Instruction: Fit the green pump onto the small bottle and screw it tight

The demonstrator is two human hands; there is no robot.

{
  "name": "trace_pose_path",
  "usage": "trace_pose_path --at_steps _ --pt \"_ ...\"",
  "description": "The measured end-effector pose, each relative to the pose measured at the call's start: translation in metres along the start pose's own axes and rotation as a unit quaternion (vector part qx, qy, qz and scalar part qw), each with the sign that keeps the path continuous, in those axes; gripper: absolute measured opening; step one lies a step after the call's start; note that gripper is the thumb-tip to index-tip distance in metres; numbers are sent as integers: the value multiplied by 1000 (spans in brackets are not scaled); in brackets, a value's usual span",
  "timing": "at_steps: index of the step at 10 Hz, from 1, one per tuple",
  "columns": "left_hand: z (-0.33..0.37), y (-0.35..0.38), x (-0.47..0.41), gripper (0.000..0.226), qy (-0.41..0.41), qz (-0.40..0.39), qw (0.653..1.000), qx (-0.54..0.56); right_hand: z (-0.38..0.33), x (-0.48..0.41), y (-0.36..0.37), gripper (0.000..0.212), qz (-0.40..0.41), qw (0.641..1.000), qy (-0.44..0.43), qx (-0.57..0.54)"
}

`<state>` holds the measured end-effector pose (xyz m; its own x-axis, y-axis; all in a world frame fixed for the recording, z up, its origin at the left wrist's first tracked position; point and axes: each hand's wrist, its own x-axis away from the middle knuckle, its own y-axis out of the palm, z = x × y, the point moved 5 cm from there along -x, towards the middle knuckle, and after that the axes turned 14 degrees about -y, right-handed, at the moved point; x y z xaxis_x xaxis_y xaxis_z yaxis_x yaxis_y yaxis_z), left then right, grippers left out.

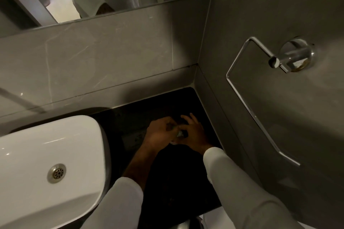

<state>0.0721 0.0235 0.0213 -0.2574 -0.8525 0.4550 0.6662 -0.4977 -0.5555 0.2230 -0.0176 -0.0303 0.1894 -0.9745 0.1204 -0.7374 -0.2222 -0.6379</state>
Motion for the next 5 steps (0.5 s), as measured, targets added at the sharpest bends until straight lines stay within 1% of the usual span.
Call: trace_pose_path --at_steps 1,2,3,4,5 --pt "0 2 2 10 3 -8 1000 1 2 2 2 43 1 1000 9 -5" --pt "1 -1 5 27 -24 12 999 -35 -3 6 1 58 -16 999 34 25" --pt "2 -9 13 45 -46 44 995 -73 -13 12 -2 78 -66 995 56 54" --pt "15 -31 21 65 -58 81 980 -171 -31 15 -31 96 -100 982 73 140" --pt "31 -48 31 71 -23 106 970 -218 -69 20 -72 84 33 990 -5 140"
